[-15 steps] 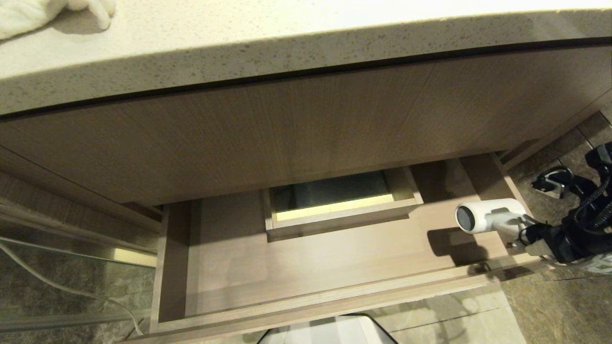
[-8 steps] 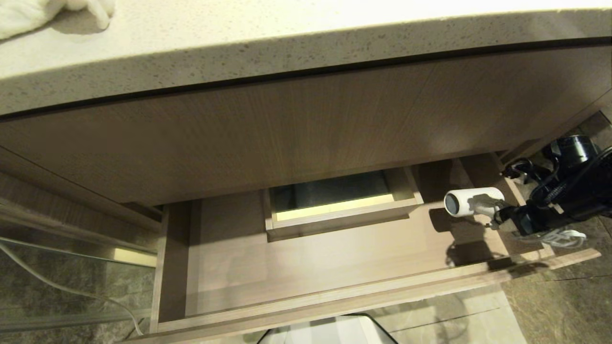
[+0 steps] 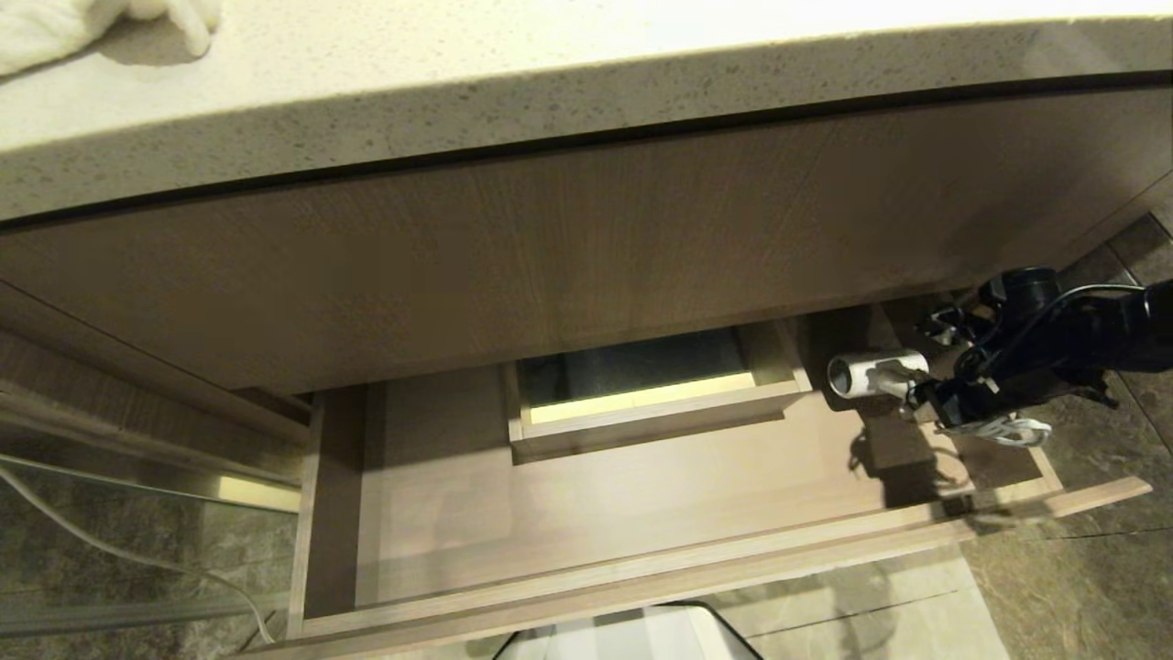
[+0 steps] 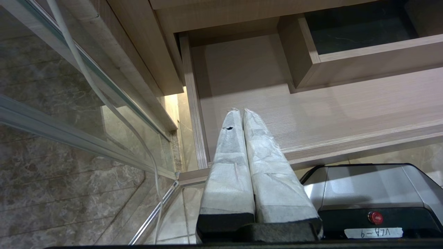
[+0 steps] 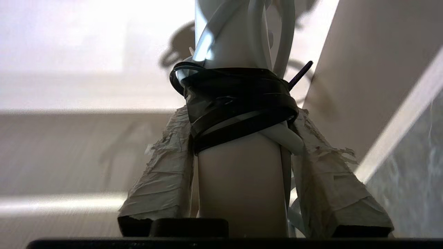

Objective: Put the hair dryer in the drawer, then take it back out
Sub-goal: Put it into the drawer

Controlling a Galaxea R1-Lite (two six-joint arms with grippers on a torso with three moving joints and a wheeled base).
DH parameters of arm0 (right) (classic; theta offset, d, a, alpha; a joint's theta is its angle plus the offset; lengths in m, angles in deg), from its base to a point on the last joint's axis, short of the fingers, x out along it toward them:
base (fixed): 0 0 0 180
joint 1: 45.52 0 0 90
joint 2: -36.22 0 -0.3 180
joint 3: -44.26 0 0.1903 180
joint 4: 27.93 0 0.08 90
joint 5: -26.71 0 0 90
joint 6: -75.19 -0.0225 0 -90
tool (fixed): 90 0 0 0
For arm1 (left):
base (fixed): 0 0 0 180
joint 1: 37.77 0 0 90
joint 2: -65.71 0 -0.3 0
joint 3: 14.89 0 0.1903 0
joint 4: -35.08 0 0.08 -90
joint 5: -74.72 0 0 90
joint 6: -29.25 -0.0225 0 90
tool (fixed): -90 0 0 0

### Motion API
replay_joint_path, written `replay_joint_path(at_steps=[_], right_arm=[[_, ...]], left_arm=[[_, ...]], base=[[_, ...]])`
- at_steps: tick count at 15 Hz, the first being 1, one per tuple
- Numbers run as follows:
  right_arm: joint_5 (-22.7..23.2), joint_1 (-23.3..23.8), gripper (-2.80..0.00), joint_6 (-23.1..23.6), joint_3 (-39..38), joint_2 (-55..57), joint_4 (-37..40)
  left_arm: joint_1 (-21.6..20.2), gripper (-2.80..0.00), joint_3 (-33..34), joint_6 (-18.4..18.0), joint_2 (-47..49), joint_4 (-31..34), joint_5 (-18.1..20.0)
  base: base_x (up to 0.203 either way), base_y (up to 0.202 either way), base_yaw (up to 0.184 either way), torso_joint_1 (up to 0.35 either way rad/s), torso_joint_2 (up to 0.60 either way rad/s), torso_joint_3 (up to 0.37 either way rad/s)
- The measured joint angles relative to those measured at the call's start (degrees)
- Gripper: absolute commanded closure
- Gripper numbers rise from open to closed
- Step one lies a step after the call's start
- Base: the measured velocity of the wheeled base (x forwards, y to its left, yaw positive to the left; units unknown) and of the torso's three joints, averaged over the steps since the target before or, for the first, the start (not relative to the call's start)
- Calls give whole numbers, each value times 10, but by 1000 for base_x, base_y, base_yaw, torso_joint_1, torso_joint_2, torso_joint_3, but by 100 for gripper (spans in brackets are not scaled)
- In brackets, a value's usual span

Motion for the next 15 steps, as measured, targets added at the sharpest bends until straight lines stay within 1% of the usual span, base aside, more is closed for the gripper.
replay_joint_path(at_steps=[3,6,9,10,13,15], right_arm=[[-1,0,0,0,37,46,-34],[-2,0,0,0,53,82,-97],[-1,-1,0,2,58,102,-108],[-1,-2,-280,2,58,103,-110],[1,-2,-280,4,49,92,-103],[2,1,-280,7,31,59,-94]], left_arm=[[0,0,0,0,0,0,0],[0,0,0,0,0,0,0],[0,0,0,0,0,0,0],[0,0,0,0,0,0,0],[0,0,0,0,0,0,0],[0,0,0,0,0,0,0]], base=[[0,0,0,0,0,0],[0,0,0,0,0,0],[0,0,0,0,0,0],[0,0,0,0,0,0],[0,0,0,0,0,0],[0,0,0,0,0,0]])
